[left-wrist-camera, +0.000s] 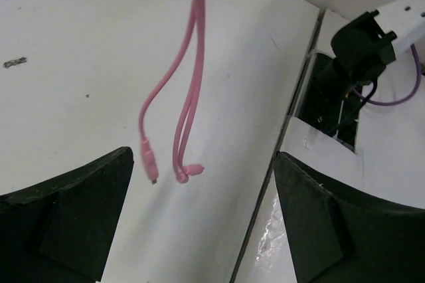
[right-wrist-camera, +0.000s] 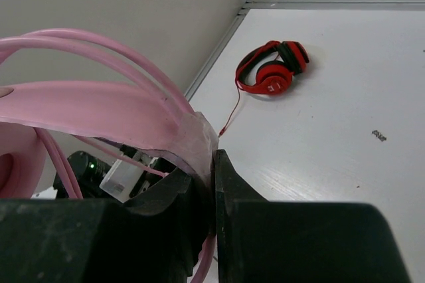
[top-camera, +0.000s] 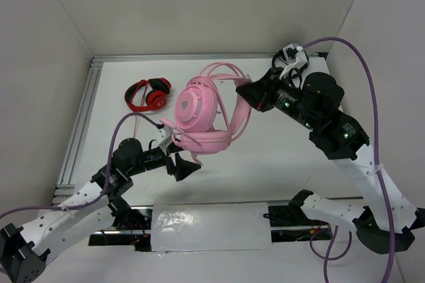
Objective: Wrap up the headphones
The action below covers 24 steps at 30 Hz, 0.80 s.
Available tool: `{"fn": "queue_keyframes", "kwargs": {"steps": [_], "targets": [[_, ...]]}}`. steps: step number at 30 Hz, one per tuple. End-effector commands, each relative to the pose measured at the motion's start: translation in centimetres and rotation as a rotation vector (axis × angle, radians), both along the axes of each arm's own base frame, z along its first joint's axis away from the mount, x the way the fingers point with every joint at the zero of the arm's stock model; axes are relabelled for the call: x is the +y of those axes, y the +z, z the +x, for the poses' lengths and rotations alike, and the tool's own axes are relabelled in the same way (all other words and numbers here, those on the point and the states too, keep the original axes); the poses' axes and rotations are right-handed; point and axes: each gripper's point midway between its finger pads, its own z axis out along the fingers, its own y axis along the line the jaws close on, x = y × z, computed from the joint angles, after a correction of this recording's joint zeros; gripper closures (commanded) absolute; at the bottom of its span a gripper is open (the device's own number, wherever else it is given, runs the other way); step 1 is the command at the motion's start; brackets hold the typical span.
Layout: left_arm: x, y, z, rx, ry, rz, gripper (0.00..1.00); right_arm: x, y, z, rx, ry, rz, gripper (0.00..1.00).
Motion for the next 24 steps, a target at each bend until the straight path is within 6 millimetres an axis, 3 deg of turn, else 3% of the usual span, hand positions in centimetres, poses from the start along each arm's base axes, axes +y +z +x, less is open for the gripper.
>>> {"fn": "queue_keyframes", "kwargs": {"steps": [1, 4, 9, 12, 15, 17, 21, 24], "targets": [[0.7, 1.7, 1.4, -0.004, 0.105, -0.03, 0.01, -0.6, 6.0, 0.1, -0.058, -0.052, 0.209, 1.0], [0.1, 1.7, 1.9, -0.028, 0.089, -0.022, 0.01, -0.6, 5.9, 0.5, -0.026, -0.069, 0.25, 1.0], [-1.5, 3.4, 3.4, -0.124, 0.065, -0.061, 0.01, 0.0, 6.5, 0.4, -0.016, -0.041, 0.286, 1.0], [-0.9, 2.2, 7.6, -0.098, 0.256, -0.013, 0.01, 0.2, 7.3, -0.2, -0.025, -0.012, 0.291, 1.0], [-0.5, 2.4, 10.1, -0.145, 0.346, 0.012, 0.01, 0.4, 7.8, -0.8, -0.034, 0.017, 0.286, 1.0], [-0.7, 3.3, 10.9, -0.177, 0.356, 0.002, 0.01, 0.6, 7.8, -0.8, -0.031, 0.027, 0.284, 1.0], [-0.9, 2.4, 12.4, -0.145, 0.389, 0.045, 0.01, 0.8, 8.4, -1.2, -0.036, 0.047, 0.28, 1.0], [-1.2, 2.0, 12.2, -0.145, 0.364, 0.053, 0.04, 0.8, 8.8, -1.2, -0.04, 0.046, 0.283, 1.0]]}}
